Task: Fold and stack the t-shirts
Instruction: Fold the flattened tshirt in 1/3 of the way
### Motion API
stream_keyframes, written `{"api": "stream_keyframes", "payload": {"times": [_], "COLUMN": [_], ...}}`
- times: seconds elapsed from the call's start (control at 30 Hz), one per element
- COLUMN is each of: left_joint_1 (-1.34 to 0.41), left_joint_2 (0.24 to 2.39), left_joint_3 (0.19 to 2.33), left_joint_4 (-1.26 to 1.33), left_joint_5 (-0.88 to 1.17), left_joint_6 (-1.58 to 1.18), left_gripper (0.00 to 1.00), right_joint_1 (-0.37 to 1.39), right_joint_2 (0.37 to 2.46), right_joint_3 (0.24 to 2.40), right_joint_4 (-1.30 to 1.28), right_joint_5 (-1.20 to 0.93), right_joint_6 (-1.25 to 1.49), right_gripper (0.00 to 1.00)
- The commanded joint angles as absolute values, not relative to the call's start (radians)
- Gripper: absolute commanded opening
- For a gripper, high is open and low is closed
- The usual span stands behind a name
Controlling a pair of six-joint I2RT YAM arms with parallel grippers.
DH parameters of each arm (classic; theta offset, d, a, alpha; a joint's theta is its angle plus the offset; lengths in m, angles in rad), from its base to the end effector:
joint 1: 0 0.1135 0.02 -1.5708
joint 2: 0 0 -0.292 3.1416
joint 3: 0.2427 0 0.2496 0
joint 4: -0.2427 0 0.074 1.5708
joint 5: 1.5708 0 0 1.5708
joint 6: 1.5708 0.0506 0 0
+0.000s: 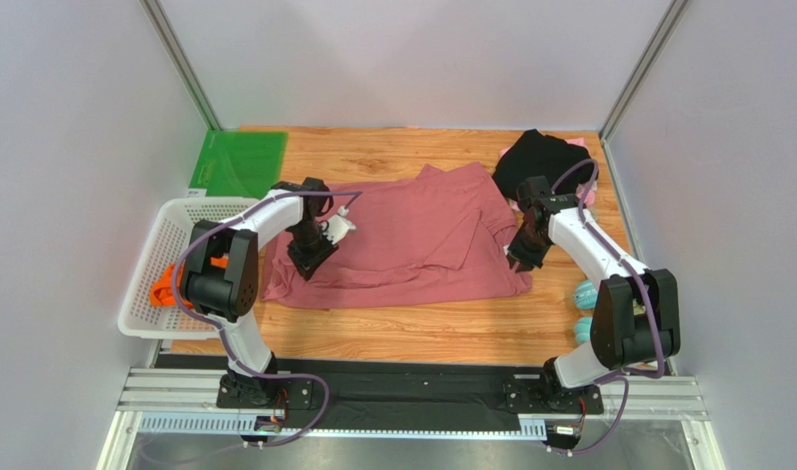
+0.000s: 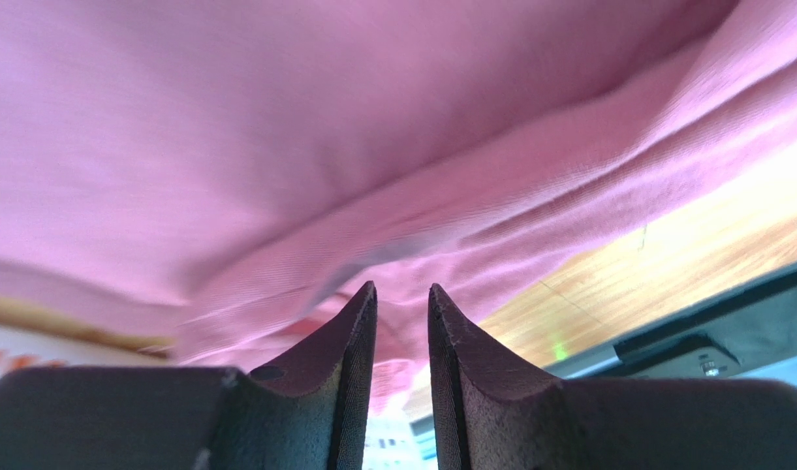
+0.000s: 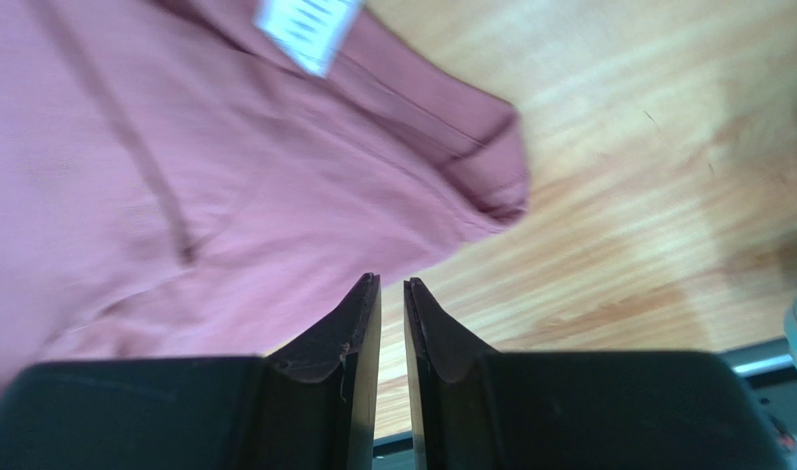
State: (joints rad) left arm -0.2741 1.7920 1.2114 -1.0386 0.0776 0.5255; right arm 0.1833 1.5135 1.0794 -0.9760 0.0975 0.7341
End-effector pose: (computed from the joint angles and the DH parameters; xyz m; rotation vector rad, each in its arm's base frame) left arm 0.3008 -0.0886 0.1913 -1.2042 -2.8573 0.1288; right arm 0.2646 0.0440 0.2348 0.8146 2.8399 -0.0239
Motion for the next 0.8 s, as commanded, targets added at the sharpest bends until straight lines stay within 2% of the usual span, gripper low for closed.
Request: {"api": "stream_keyframes", "payload": {"times": [0.0, 0.3, 0.57, 0.77], "left_joint_1": [-0.27, -0.27, -0.27, -0.27], "left_joint_2": [1.799, 1.818, 1.813, 1.798], "left_joint_3": [1.29, 1.351, 1.359, 1.353], "left_joint_4": [-1.072, -1.095, -1.098, -1.104], "left_joint_5": [0.089, 0.081, 0.078, 0.075], "left_joint_6": [0.509, 0.477, 0.472, 0.483], "left_gripper": [0.33, 0.33, 0.33, 0.33], "right_joint_1": [0.183, 0.184, 0.184, 0.175], "right_joint_2": [1.523, 1.824, 1.913, 1.928], "right_joint_3": [1.216, 1.37, 1.365, 1.335], "right_joint_4": [-0.937, -0.831, -0.822, -0.851], "right_joint_5": [0.029, -0.109, -0.068, 0.04], "right_joint_6": [0.707, 0.655, 0.683, 0.699], "right_gripper": [0.2, 0.2, 0.19, 0.17]}}
